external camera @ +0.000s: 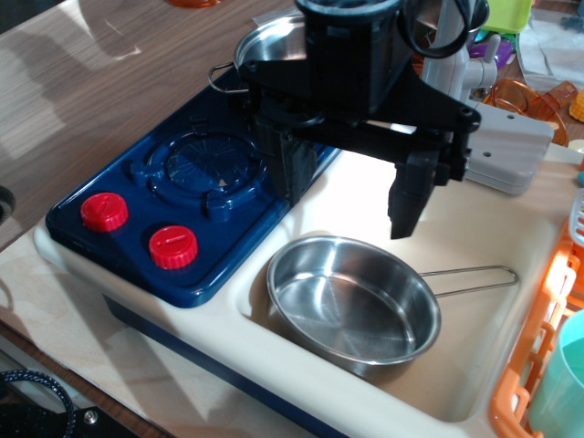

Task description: Put pan on stove from sink

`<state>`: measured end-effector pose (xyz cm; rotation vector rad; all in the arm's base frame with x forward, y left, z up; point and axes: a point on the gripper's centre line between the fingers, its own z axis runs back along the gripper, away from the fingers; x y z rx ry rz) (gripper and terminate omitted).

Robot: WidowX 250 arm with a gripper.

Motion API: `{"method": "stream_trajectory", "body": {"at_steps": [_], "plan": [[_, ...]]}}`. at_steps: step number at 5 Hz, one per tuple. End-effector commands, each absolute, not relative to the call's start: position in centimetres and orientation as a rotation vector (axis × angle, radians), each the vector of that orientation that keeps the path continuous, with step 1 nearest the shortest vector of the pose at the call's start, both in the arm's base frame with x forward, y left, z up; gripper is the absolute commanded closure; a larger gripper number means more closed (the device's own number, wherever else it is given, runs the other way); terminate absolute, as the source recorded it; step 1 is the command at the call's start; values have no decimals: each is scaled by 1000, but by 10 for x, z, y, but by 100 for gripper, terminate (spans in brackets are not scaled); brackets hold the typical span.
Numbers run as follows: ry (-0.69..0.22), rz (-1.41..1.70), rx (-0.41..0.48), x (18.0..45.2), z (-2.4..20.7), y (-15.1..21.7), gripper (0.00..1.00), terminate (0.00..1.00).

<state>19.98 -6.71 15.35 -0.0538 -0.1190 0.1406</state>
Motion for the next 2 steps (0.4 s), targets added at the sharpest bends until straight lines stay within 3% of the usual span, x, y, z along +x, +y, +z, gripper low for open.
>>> {"method": "stream_trajectory", "body": {"at_steps": [1,2], "plan": [[-119,141,-54,200,154,-67,0,0],[-120,83,-78,194,154,-86,0,0]]}}
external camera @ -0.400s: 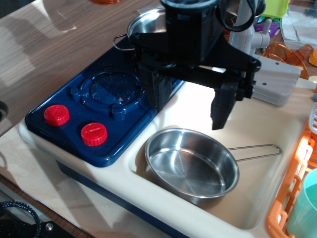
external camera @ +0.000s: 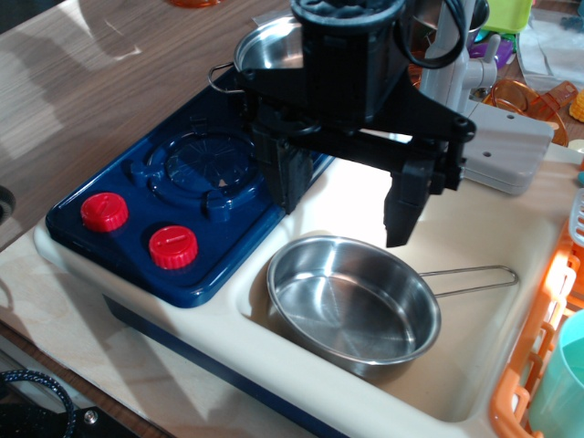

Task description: Put pan on stove from sink

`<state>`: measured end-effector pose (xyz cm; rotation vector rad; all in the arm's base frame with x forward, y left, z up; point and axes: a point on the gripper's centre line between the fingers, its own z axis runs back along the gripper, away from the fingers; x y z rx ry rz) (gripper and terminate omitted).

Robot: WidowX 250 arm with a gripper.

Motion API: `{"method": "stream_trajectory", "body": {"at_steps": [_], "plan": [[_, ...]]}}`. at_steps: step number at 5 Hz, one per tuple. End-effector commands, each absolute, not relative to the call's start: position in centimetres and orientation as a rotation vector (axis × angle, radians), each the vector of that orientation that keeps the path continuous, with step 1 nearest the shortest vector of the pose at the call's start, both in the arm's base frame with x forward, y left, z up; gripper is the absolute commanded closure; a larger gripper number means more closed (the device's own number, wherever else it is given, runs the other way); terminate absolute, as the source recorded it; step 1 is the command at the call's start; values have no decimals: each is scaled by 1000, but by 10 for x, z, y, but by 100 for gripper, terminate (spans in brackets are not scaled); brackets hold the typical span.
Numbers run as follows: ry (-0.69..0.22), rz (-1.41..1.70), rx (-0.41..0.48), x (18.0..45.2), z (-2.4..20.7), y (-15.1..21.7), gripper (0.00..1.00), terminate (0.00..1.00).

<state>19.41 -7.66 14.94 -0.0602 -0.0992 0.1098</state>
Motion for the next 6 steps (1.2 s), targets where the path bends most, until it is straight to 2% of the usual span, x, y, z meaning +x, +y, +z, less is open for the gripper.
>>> {"method": "stream_trajectory", "body": {"at_steps": [1,2,3,4,6], "plan": [[-128,53,-101,188,153,-103,0,0],[-100,3,-99,185,143,-117,0,0],[-119,5,-95,180,129,-125,0,0],[-120,15,-111,178,118,-128,0,0],[-169,-29,-80,177,99,-118,0,0]]}}
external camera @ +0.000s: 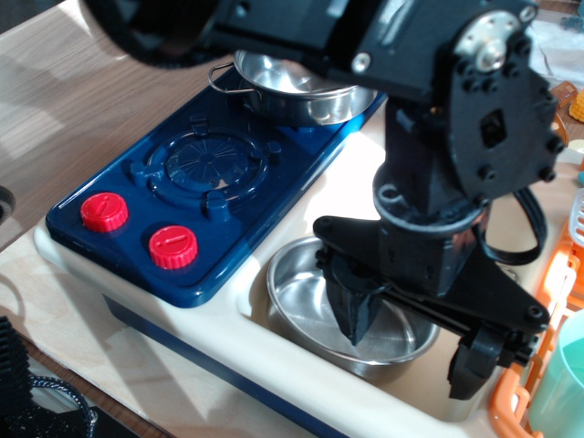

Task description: Put pan on stove from sink

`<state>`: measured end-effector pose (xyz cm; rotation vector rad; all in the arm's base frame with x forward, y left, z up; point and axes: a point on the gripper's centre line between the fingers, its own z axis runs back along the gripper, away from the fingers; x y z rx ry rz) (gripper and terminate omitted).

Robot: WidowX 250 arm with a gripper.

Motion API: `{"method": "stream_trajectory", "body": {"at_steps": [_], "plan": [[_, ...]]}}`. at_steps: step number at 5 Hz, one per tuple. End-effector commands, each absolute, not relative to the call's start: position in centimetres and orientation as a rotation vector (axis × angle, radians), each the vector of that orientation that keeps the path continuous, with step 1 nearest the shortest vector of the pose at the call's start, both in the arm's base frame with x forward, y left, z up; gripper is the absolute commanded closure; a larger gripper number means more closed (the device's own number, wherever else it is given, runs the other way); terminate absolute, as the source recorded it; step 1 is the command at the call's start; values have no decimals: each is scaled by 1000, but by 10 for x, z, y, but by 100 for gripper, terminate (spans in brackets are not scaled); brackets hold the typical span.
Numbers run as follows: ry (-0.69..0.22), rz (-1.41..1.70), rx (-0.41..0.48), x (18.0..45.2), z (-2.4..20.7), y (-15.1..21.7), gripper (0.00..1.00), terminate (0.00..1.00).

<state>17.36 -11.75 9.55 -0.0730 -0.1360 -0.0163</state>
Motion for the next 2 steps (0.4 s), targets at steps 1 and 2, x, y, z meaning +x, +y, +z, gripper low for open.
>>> {"method": "stream_trajectory", "body": {"at_steps": [1,2], "plan": [[-200,-48,-85,177,87,-114,0,0],[-202,-40,-87,177,83,-113,100,0]]}}
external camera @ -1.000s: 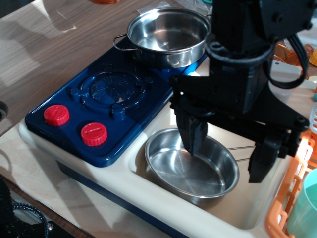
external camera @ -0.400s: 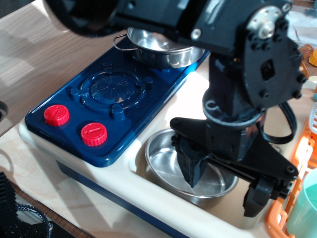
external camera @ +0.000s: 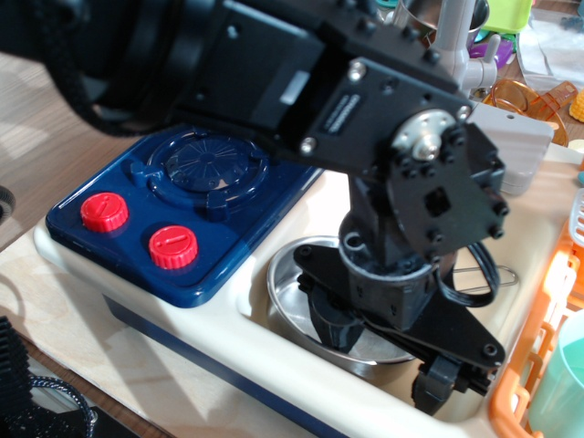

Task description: Put pan on stove from sink

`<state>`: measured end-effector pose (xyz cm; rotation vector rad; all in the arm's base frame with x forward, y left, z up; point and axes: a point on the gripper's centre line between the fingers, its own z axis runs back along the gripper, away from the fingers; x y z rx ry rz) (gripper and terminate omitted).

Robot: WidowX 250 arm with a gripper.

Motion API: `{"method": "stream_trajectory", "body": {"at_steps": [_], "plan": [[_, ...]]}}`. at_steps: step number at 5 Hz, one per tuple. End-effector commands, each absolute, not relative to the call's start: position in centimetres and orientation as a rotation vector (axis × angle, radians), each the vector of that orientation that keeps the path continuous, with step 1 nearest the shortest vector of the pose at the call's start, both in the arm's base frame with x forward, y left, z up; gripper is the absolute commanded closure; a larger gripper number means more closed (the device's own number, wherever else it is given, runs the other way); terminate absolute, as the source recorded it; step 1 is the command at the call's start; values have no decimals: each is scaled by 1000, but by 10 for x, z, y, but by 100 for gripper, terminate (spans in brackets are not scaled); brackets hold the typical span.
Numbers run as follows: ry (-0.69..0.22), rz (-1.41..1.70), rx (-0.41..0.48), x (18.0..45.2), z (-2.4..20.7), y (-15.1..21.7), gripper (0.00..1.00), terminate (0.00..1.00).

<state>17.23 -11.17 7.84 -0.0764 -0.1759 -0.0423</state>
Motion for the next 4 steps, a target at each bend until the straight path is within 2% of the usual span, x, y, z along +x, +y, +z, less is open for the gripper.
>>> {"method": "stream_trajectory", "body": {"at_steps": [1,3,4], "plan": [[-180,-41,-58,179,89,-113,100,0],[-127,-56,28,184,111,-122,100,0],[-111,-68,117,185,125,-131,100,0]]}}
